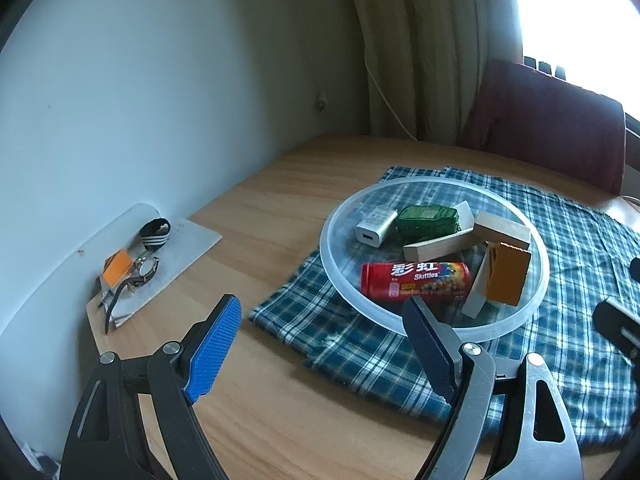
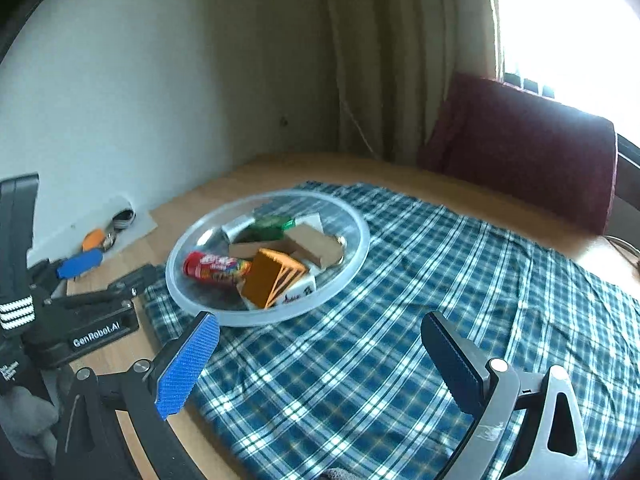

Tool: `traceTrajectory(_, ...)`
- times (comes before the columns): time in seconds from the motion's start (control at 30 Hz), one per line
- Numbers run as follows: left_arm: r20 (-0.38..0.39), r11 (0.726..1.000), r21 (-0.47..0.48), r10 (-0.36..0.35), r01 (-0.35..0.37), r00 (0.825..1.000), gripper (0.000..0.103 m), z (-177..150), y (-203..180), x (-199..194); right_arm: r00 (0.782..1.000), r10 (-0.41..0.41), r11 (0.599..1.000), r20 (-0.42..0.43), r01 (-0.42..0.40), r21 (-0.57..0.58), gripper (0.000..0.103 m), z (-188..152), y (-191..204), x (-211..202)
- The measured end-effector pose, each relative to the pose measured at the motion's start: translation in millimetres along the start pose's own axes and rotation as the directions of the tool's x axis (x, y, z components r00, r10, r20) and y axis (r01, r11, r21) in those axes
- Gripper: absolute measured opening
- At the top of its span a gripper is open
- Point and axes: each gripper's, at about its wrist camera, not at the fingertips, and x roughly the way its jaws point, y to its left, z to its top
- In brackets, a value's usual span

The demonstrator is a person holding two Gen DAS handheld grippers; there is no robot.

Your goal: Organize rigid objects

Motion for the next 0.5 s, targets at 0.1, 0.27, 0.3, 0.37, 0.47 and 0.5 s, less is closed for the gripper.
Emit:
traceTrajectory(0.1,-0.009,1.000,-0.005,-0.004,0.004,1.000,0.084,-1.8,-9.4,5.7,1.000,-0.004,1.000,-0.024,0.003,-0.010,0.103,5.8,16.1,9.9)
traceTrajectory(0.27,-0.021,1.000,-0.010,-0.008,0.008,1.000,0.084,-4.6,-22.5,13.3,0.999,-0.002,1.000,-0.045,0.001,-0.019,0.103,-39.7,-2.2,-36.4)
traceTrajectory(0.3,-0.023,1.000,-0.012,-0.010,0.009,1.000,0.084,-5.0,-23.4,14.4,0.999,0.001,1.000,-0.049,-0.002,-0.017,0.103,-18.4,5.3,-7.2)
traceTrajectory(0.37,-0.026,1.000,-0.014,-0.012,0.012,1.000,0.084,-5.4,-26.0,17.8,0.998,0.005,1.000,-0.056,-0.006,-0.014,0.103,-20.5,-19.9,-7.5)
traceTrajectory(0.47,-0.029,1.000,-0.016,-0.014,0.013,0.999,0.084,-6.5,-29.2,20.6,0.998,0.007,1.000,-0.063,-0.007,-0.008,0.103,-9.4,-5.5,9.9)
traceTrajectory(0.5,-0.031,1.000,-0.017,-0.014,0.014,0.999,0.084,-6.8,-29.3,21.5,0.998,0.007,1.000,-0.062,-0.007,-0.005,0.103,-6.8,-5.6,10.3)
